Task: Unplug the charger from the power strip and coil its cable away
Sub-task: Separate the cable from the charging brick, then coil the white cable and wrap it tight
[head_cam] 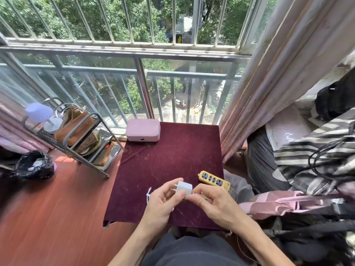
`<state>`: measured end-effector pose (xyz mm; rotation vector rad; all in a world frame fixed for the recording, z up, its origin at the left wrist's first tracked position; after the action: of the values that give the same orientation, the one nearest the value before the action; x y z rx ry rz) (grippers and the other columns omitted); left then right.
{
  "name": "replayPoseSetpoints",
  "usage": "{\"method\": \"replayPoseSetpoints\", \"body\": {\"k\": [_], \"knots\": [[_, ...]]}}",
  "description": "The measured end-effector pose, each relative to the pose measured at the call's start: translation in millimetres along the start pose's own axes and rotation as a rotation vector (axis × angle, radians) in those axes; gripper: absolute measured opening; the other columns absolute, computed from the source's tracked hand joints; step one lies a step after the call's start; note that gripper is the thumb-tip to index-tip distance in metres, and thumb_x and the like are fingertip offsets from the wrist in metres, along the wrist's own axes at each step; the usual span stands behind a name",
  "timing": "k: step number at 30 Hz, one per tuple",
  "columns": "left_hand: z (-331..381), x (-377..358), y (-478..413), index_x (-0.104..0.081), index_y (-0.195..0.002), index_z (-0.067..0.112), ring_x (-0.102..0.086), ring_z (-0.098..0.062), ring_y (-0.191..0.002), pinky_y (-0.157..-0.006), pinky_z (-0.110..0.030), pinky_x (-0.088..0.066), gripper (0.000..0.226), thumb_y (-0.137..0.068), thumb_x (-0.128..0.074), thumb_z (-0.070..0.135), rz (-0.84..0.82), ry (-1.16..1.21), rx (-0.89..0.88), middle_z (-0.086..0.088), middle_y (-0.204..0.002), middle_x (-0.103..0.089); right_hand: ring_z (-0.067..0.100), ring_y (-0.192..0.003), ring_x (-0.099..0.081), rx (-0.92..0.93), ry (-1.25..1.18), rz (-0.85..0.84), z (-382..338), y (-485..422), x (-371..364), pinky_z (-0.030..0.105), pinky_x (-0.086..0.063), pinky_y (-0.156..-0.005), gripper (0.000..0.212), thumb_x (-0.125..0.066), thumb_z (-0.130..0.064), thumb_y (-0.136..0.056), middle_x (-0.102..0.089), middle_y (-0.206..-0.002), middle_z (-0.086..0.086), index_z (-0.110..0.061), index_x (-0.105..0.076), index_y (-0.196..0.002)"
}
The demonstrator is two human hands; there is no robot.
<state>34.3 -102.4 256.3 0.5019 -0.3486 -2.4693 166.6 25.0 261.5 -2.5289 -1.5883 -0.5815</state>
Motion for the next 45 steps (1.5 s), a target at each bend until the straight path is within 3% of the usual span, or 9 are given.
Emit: {"method": "replayPoseSetpoints", "body": {"k": [9, 13, 16, 20, 27, 31, 36, 41, 45], "knots": [[-58.1, 87.4, -34.8, -0.071, -0.115, 0.008, -0.075, -0.015, -0.095, -0.072, -0.011, -0.054, 0.031, -0.085, -0.078, 0.003, 0.380, -0.227, 0.131, 0.000, -0.093, -0.080, 0.009, -0.086, -0.063, -0.060, 0.426, 0.131, 31.2, -9.4, -6.3, 0.036, -0.050, -0.081, 0.011, -0.066, -0.020, -0.105, -0.066, -0.093, -0.008, -0.020, -0.077, -0.104], [-109.7, 155.8, -46.5, -0.070, -0.105, 0.012, -0.071, -0.025, -0.101, -0.080, -0.026, -0.051, 0.029, -0.079, -0.083, 0.014, 0.558, -0.426, 0.319, -0.001, -0.096, -0.074, 0.030, -0.079, -0.064, -0.060, 0.815, 0.235, 47.6, -13.7, -8.3, 0.049, -0.054, -0.071, 0.015, -0.080, -0.023, -0.093, -0.063, -0.091, 0.006, -0.018, -0.083, -0.107], [-147.4, 200.5, -58.7, -0.066, -0.103, 0.019, -0.067, -0.027, -0.098, -0.075, -0.031, -0.043, 0.027, -0.080, -0.080, 0.024, 0.624, -0.570, 0.447, 0.002, -0.095, -0.068, 0.034, -0.070, -0.065, -0.111, 0.964, 0.242, 64.7, -20.0, -16.2, 0.046, -0.049, -0.064, 0.031, -0.056, -0.039, -0.106, -0.066, -0.079, 0.007, -0.021, -0.080, -0.112], [-192.3, 242.9, -87.4, -0.062, -0.104, 0.016, -0.065, -0.035, -0.095, -0.074, -0.036, -0.047, 0.022, -0.084, -0.067, 0.024, 0.703, -0.698, 0.565, -0.010, -0.102, -0.069, 0.033, -0.058, -0.065, -0.135, 0.969, 0.210, 89.6, -26.9, -38.0, 0.043, -0.047, -0.057, 0.045, -0.043, -0.045, -0.104, -0.062, -0.063, 0.002, -0.020, -0.079, -0.115], [-244.7, 280.9, -128.2, -0.059, -0.112, 0.006, -0.065, -0.037, -0.103, -0.082, -0.037, -0.048, 0.032, -0.086, -0.074, 0.015, 0.728, -0.803, 0.610, -0.017, -0.112, -0.068, 0.020, -0.080, -0.071, -0.338, 0.703, 0.257, 125.1, -29.2, -71.2, 0.042, -0.053, -0.069, 0.021, -0.066, -0.032, -0.102, -0.077, -0.091, -0.007, -0.019, -0.078, -0.113], [-245.1, 281.9, -129.5, -0.055, -0.122, 0.009, -0.063, -0.037, -0.112, -0.091, -0.044, -0.049, 0.049, -0.083, -0.081, 0.024, 0.666, -0.832, 0.672, -0.015, -0.121, -0.065, 0.002, -0.071, -0.053, -0.423, 0.538, 0.292, 127.4, -24.7, -79.7, 0.037, -0.052, -0.070, 0.018, -0.071, -0.025, -0.101, -0.057, -0.083, -0.026, -0.022, -0.075, -0.119], [-188.2, 247.0, -112.8, -0.045, -0.144, 0.007, -0.057, -0.033, -0.117, -0.099, -0.044, -0.045, 0.063, -0.091, -0.071, 0.029, 0.619, -0.829, 0.608, -0.018, -0.134, -0.058, -0.005, -0.095, -0.064, -0.419, 0.285, 0.317, 97.6, -28.2, -64.1, 0.009, -0.045, -0.082, 0.034, -0.058, -0.005, -0.102, -0.069, -0.102, -0.019, -0.024, -0.073, -0.127], [-95.6, 138.3, -100.8, -0.066, -0.114, -0.003, -0.059, -0.011, -0.058, -0.051, -0.019, -0.046, 0.031, -0.104, -0.055, 0.024, 0.220, -0.302, 0.537, -0.007, -0.083, -0.072, 0.010, -0.092, -0.073, -0.230, 0.089, 0.417, 33.4, -28.6, -39.7, 0.023, -0.058, -0.079, 0.024, -0.053, -0.036, -0.104, -0.076, -0.103, -0.013, -0.035, -0.074, -0.115], [-36.0, 39.3, -65.3, -0.074, -0.110, 0.001, -0.069, -0.017, -0.072, -0.061, -0.023, -0.051, 0.065, -0.105, -0.034, 0.052, -0.099, 0.068, 0.523, -0.013, -0.094, -0.078, 0.014, -0.072, -0.071, -0.124, 0.031, 0.392, 4.8, -8.5, -42.6, 0.037, -0.058, -0.071, 0.009, -0.063, -0.047, -0.101, -0.076, -0.091, -0.010, -0.039, -0.063, -0.105]]}}
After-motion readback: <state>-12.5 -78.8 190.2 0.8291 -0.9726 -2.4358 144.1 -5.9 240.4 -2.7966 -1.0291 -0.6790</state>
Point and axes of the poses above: each hand's wrist, its own y-axis away from the middle knuckle, its own x-axis out of the back of the hand, z = x × y, the point moved 3 cm from there along -y, towards the middle knuckle
